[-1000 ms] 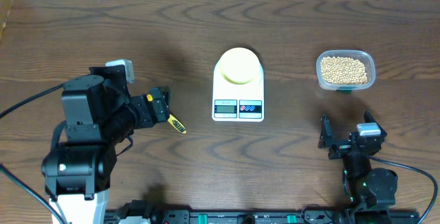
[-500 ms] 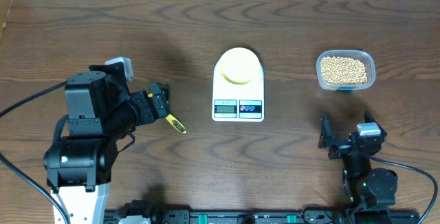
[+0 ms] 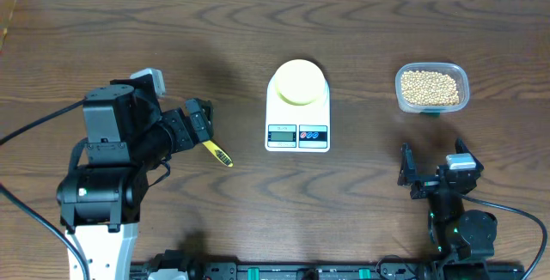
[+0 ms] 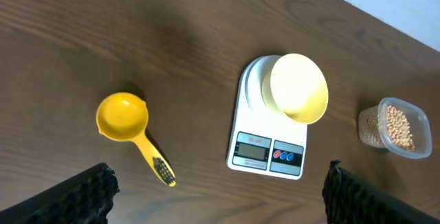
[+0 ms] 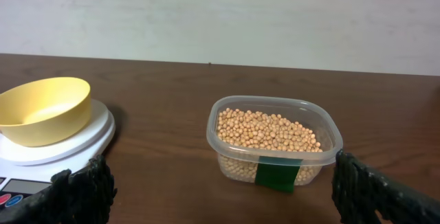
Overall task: Scoop item into bowl and weigh 50g on scale
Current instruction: 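Move the left gripper over the yellow scoop's cup, then lower the left gripper and grasp the yellow scoop's cup rim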
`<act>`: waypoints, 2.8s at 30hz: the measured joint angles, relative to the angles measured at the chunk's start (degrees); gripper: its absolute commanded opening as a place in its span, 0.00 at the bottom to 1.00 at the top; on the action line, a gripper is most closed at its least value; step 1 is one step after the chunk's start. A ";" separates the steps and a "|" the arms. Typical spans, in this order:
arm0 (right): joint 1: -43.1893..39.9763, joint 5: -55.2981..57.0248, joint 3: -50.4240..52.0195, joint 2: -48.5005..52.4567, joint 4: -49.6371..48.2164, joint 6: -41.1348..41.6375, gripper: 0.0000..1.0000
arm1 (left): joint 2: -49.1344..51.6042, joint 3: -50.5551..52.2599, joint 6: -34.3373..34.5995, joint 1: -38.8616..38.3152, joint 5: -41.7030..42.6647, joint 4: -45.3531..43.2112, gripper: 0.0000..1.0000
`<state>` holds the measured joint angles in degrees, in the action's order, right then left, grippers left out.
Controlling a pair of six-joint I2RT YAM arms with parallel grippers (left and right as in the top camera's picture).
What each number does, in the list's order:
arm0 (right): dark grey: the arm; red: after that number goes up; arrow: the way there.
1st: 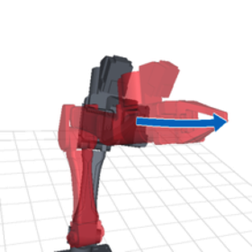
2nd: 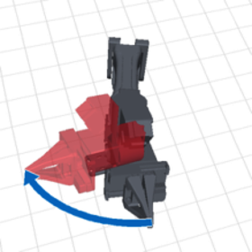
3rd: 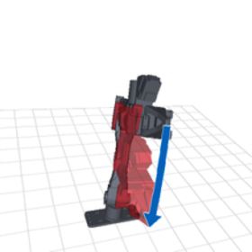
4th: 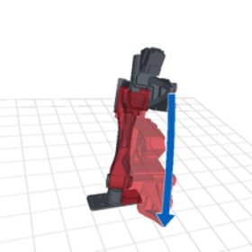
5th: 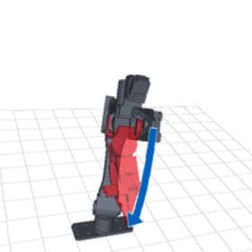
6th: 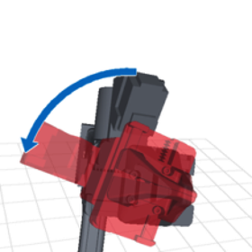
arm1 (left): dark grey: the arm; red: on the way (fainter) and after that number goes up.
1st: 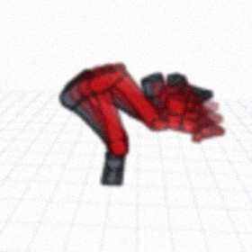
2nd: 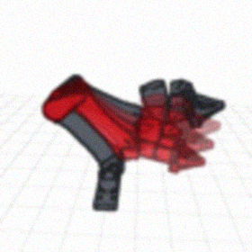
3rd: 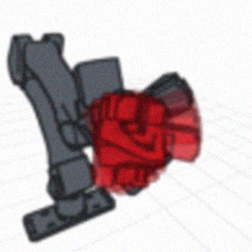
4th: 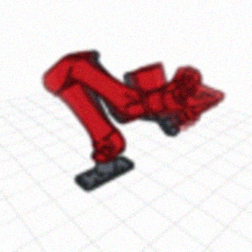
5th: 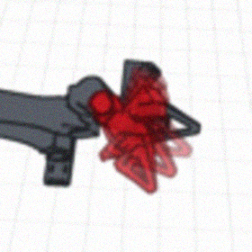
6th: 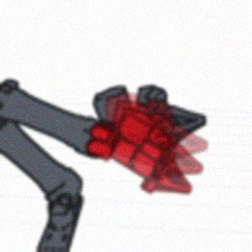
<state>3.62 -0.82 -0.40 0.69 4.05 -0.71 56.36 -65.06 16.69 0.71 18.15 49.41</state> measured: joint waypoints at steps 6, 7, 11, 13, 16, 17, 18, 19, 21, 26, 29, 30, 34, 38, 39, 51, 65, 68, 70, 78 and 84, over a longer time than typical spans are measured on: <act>0.00 0.00 0.00 0.00 0.00 0.00 0.99 | 0.57 0.00 1.20 0.00 -1.16 -1.11 0.95; 0.00 0.00 0.00 0.00 0.00 0.00 0.99 | 0.76 0.00 1.36 0.00 -2.05 -1.18 0.95; 0.00 0.00 0.00 0.00 0.00 0.00 0.99 | 2.38 0.00 1.38 0.00 -6.01 -1.20 0.95; 0.00 0.00 0.00 0.00 -0.02 0.02 0.99 | 3.93 0.00 1.38 0.00 -7.63 -1.16 0.95; 0.00 0.00 0.00 0.00 0.00 0.00 0.99 | 6.64 0.00 1.38 0.00 -9.14 -0.50 0.95; 0.00 0.00 0.00 0.00 0.00 0.00 0.99 | 7.85 0.00 1.38 0.00 -9.53 -0.28 0.95; 0.00 0.00 0.00 0.00 -0.02 0.00 0.99 | 8.98 0.00 1.42 0.00 -9.62 -0.11 0.94; 0.00 0.00 0.00 0.00 -0.02 0.00 0.99 | 10.16 0.00 1.42 0.00 -9.77 0.07 0.95; 0.00 0.00 0.00 0.00 -0.02 0.00 0.99 | 12.79 0.00 1.49 -0.02 -9.97 0.37 0.95; 0.00 0.00 0.00 0.00 -0.02 0.02 0.99 | 18.51 0.00 1.44 0.00 -10.01 0.59 0.87; 0.00 0.00 0.00 0.00 0.00 0.02 0.99 | 21.55 0.00 1.51 0.00 -10.27 0.59 0.86; 0.00 0.00 0.00 0.00 -0.02 0.00 0.99 | 22.32 0.00 1.51 0.00 -10.43 0.57 0.85; 0.00 0.00 0.00 0.00 -0.02 0.00 0.99 | 25.53 0.00 1.53 0.00 -10.88 0.57 0.83; 0.00 0.00 0.00 0.00 -0.02 0.00 0.99 | 28.30 0.00 1.51 0.00 -12.94 0.57 0.82; 0.00 0.00 0.00 0.00 0.00 0.00 0.99 | 29.09 0.00 1.53 0.00 -13.84 0.57 0.82; 0.00 0.00 0.00 0.00 -0.02 0.00 0.99 | 36.50 0.13 1.55 0.00 -17.75 -3.69 0.77; 0.00 0.00 0.00 0.00 0.00 0.00 0.99 | 44.13 0.74 7.15 0.00 -19.47 -6.86 0.64; 0.00 0.00 0.00 0.00 0.00 0.02 0.99 | 44.70 0.74 8.66 0.00 -20.35 -6.86 0.64; 0.00 0.00 0.00 0.00 0.00 0.00 0.99 | 44.70 0.74 9.53 0.00 -20.96 -6.88 0.64; 0.00 0.00 0.00 0.00 0.00 0.00 0.99 | 44.70 1.51 14.82 0.00 -24.83 -8.74 0.63; 0.00 0.00 0.00 0.00 0.00 0.02 0.99 | 44.81 4.44 18.75 0.00 -25.44 -11.74 0.55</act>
<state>3.62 -0.82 -0.40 0.69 4.05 -0.69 101.16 -60.62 35.44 0.71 -7.29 37.67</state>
